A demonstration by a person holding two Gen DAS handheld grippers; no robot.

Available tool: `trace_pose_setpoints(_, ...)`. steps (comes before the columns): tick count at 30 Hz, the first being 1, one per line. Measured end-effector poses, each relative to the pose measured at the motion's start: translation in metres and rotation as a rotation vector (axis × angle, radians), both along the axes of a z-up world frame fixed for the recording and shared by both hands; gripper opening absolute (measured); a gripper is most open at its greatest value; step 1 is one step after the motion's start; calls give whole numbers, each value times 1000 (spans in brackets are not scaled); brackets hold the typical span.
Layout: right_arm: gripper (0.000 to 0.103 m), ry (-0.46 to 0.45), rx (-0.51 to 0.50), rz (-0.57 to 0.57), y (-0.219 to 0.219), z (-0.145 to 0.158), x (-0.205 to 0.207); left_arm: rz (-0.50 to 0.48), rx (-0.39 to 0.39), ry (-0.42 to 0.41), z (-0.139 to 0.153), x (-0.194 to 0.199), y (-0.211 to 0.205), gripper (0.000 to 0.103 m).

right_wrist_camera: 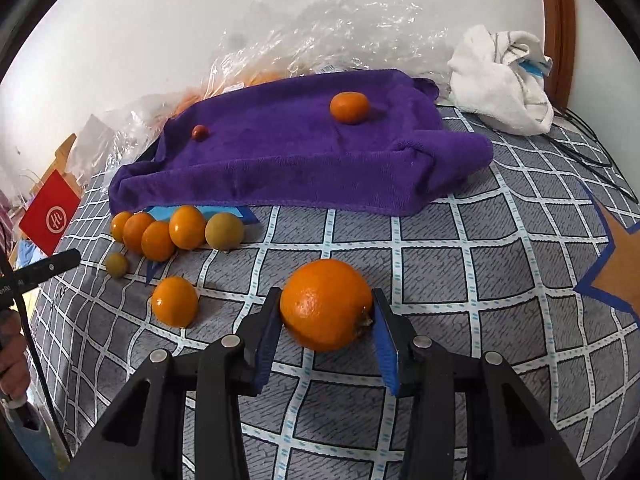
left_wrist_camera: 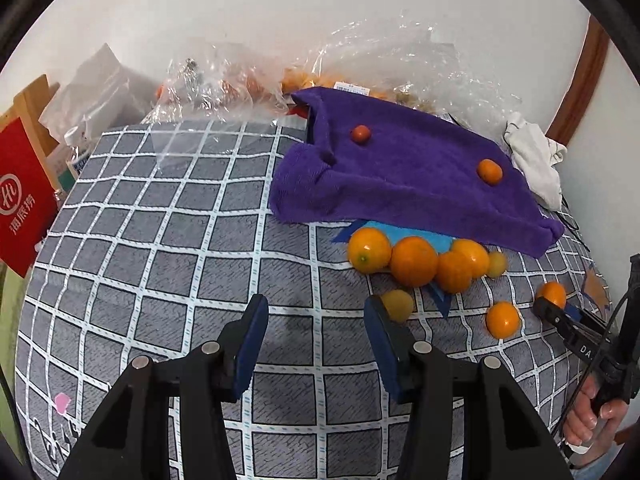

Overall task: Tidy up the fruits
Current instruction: 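Grasp a large orange with the right gripper while the left gripper grasps a kumquat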

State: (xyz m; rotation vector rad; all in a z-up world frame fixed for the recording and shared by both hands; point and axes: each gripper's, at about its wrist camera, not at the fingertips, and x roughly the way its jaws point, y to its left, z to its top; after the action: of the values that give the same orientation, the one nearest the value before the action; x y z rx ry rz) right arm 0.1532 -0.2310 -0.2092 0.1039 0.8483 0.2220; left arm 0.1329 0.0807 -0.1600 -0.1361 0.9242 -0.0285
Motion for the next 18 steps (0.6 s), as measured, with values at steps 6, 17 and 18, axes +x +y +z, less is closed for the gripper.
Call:
trace_pose_setpoints(6, 42, -1, 18, 5, -5, 4, -6, 9, -57, 34, -7, 16, -2, 47)
trace_pose_setpoints(17, 42, -13, 2, -13, -15, 18, -18, -16, -135, 43, -15, 52, -19, 47)
trace_pose_setpoints(18, 42, -11, 1, -15, -15, 18, -18, -13, -133, 46, -18, 54, -19, 47)
